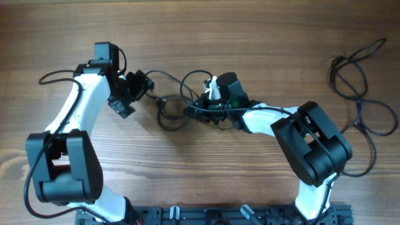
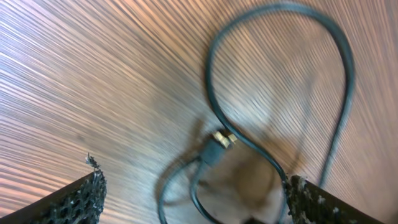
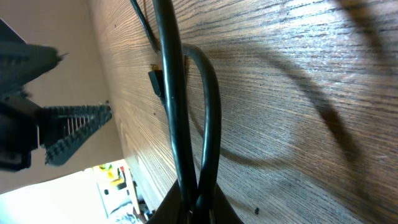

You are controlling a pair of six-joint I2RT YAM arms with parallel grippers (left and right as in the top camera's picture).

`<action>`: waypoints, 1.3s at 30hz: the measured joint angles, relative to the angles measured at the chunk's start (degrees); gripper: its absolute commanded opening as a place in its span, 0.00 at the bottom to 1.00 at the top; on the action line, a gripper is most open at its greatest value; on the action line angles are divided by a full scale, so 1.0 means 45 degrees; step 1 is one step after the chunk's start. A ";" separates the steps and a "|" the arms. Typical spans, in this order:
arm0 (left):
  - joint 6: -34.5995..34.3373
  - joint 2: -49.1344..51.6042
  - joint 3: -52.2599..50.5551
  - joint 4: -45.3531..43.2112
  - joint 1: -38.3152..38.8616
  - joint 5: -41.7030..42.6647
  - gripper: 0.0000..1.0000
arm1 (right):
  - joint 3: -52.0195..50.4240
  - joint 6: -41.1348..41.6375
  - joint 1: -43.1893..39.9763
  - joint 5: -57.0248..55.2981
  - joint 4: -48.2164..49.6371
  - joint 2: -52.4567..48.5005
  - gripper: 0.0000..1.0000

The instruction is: Untangle cables

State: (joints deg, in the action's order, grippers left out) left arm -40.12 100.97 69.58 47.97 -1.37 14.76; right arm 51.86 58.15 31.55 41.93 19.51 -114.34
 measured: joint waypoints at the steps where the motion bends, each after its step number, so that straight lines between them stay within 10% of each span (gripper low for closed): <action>1: 0.0000 0.0000 0.0000 -0.0034 0.0000 -0.0296 0.86 | 0.0000 -0.0078 0.0000 0.0000 0.0000 0.0000 0.05; 6: -0.0049 0.0000 0.0000 -0.0175 0.0000 -0.1690 0.34 | 0.0010 -0.0325 0.0000 -0.0165 -0.0160 0.0000 0.05; 9: 0.0010 0.0000 0.0000 -0.0437 0.0000 -0.2380 0.24 | 0.0010 -0.0622 0.0000 -0.0495 -0.0767 0.0097 0.05; 27: -0.0199 0.0102 0.0000 -0.0758 0.0000 -0.3691 0.31 | 0.1622 -0.4153 -0.1103 -0.4794 -0.8782 0.7344 0.04; 39: -0.0199 0.0102 0.0000 -0.0758 0.0000 -0.3691 0.34 | 0.1700 -0.5906 -0.4410 -0.9233 -1.1307 0.6751 0.04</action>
State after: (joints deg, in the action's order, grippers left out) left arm -41.01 101.43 69.58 44.56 -1.37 -1.85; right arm 59.51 31.57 11.70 0.38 -31.38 -83.96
